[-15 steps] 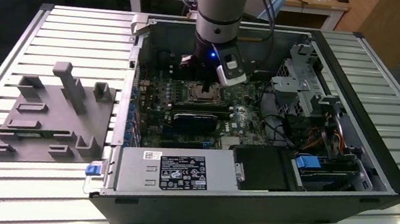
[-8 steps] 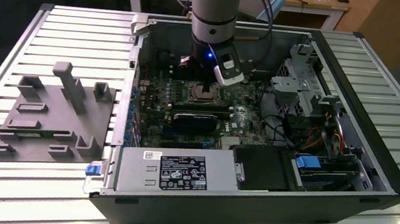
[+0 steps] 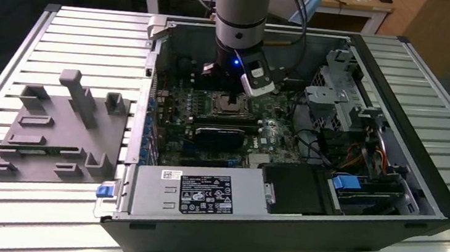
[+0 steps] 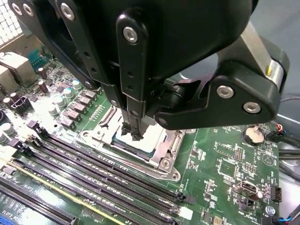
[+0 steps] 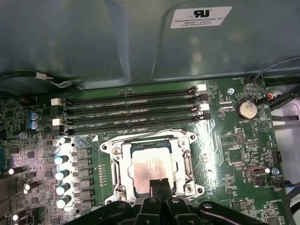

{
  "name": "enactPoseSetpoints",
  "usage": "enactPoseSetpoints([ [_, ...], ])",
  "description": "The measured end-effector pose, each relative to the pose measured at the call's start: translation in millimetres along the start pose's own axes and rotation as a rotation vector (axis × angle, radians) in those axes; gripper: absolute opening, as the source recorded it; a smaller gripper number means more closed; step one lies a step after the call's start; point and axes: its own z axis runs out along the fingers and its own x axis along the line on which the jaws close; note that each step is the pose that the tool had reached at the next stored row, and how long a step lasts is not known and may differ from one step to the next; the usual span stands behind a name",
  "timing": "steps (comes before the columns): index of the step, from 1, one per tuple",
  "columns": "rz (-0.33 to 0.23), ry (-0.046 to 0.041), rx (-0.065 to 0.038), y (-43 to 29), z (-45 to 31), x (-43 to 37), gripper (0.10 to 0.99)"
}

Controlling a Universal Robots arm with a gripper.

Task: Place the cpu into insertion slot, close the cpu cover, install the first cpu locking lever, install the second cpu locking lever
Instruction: 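Install the second cpu locking lever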

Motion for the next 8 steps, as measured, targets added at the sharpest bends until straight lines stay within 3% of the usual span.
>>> enactPoseSetpoints([
  [8,-0.001,-0.0042,-0.001,0.0,0.0,0.0,0.102],
])
